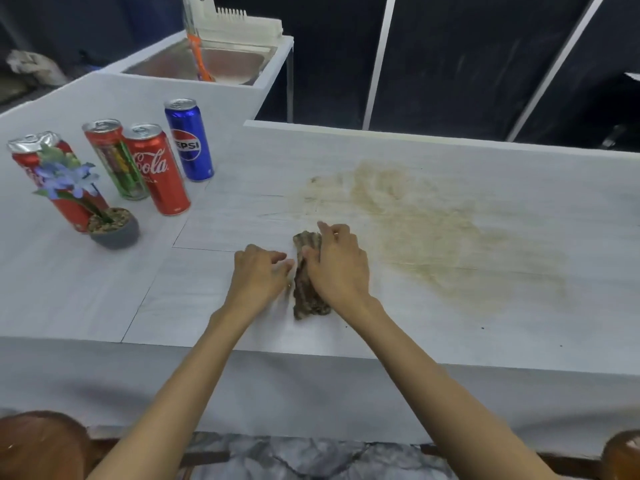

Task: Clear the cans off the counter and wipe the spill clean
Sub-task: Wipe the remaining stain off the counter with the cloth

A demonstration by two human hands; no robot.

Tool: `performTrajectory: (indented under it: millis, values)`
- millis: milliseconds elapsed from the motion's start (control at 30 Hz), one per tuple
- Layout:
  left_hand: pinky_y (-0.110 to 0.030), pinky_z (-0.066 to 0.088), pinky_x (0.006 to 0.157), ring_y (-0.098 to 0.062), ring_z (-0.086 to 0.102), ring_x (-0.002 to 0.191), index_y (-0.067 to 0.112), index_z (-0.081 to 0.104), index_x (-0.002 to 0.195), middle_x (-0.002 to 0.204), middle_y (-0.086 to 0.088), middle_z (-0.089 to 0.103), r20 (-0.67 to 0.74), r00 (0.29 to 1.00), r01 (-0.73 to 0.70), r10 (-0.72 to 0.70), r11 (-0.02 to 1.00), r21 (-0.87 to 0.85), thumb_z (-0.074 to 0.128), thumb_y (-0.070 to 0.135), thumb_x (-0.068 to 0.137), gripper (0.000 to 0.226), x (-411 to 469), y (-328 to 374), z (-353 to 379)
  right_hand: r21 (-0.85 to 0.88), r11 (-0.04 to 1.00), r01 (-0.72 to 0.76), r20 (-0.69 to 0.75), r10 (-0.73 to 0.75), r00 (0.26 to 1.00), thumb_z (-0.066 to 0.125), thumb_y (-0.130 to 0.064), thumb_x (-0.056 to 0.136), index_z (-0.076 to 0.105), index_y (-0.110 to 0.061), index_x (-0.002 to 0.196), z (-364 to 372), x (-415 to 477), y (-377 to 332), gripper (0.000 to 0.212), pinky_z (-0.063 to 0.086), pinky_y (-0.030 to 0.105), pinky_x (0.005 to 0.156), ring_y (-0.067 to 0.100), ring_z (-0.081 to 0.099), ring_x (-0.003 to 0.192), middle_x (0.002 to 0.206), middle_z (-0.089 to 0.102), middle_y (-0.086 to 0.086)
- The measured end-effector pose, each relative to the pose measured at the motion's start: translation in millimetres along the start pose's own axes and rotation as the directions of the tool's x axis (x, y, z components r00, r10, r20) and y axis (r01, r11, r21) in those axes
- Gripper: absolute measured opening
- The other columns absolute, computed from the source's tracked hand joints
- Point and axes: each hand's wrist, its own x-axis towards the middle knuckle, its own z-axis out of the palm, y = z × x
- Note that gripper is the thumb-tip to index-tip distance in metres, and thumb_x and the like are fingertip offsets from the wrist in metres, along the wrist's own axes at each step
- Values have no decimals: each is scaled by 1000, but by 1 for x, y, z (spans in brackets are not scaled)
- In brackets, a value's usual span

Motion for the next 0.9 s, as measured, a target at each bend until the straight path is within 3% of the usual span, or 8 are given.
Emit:
performTrajectory:
  millis: [100, 167, 367, 500, 567, 667, 733, 900]
  values:
    - [-32, 37, 99, -30, 49, 119, 10, 61, 120, 126, -14, 57, -119, 993, -30, 29, 1000, -6, 42, 12, 93, 32, 5, -21, -20, -54, 996, -72, 275, 84, 958, 24, -48, 97, 4, -14, 149, 28, -7, -16, 66, 7, 47, 118, 29, -4, 146, 158, 0, 12]
    - [-31, 33, 103, -29, 48, 121, 7, 58, 122, 129, -14, 56, -151, 984, -88, 90, 996, 16, 38, 4, 93, 35, 7, -37, -29, -160, 986, -43, 254, 83, 964, 18, -49, 97, -8, -16, 149, 46, -4, -20, 67, -3, 50, 118, 28, -18, 144, 157, -15, 8]
    - [-28, 2, 117, -19, 24, 142, 6, 38, 139, 148, -8, 36, -37, 976, -209, 215, 969, 134, 33, -4, 92, 48, 20, -86, -41, -147, 965, 216, 221, -181, 958, 17, -41, 100, -3, -19, 150, 78, 27, -63, 58, -4, 41, 120, 20, -15, 145, 159, -10, 2]
    - [-29, 0, 118, -13, 12, 144, 11, 22, 145, 155, -2, 19, 15, 968, -247, 252, 933, 262, 26, 17, 99, 47, 18, -102, -37, -116, 923, 368, 137, -352, 926, 21, -36, 95, 22, -23, 148, 76, -49, -59, 54, 17, 47, 117, 23, 11, 146, 157, 18, -2]
    - [-29, -2, 118, -10, 4, 145, 13, 12, 147, 157, 2, 8, 49, 967, -251, 250, 904, 345, 11, 39, 96, 58, 19, -105, -32, -243, 914, 326, 93, -312, 945, 25, -39, 94, 23, -31, 146, 56, -66, -25, 53, 19, 49, 111, 24, 17, 144, 155, 22, -7]
    - [-28, -6, 115, -8, -2, 145, 14, 5, 148, 157, 3, 1, 47, 963, -261, 265, 875, 409, -8, 50, 84, 75, 21, -106, -28, -293, 950, 109, 144, -69, 987, 2, -53, 86, -5, -43, 143, 27, -31, 34, 59, 4, 46, 117, 26, -12, 145, 158, -10, -3]
    - [-28, -6, 115, -8, -3, 144, 14, 4, 148, 157, 3, 1, 42, 963, -260, 267, 871, 417, -10, 51, 81, 78, 20, -108, -26, -295, 955, -25, 140, 69, 988, 6, -53, 91, -7, -37, 145, 27, 5, 46, 58, 3, 46, 120, 27, -18, 144, 158, -14, 2]
    - [-30, -4, 117, -10, -1, 145, 13, 4, 147, 158, 1, 2, 45, 966, -251, 255, 878, 407, 0, 45, 90, 65, 21, -105, -29, -199, 979, 37, 90, -19, 996, 18, -41, 99, -1, -27, 148, 76, 26, -32, 54, 4, 39, 120, 22, -16, 145, 159, -9, 0]
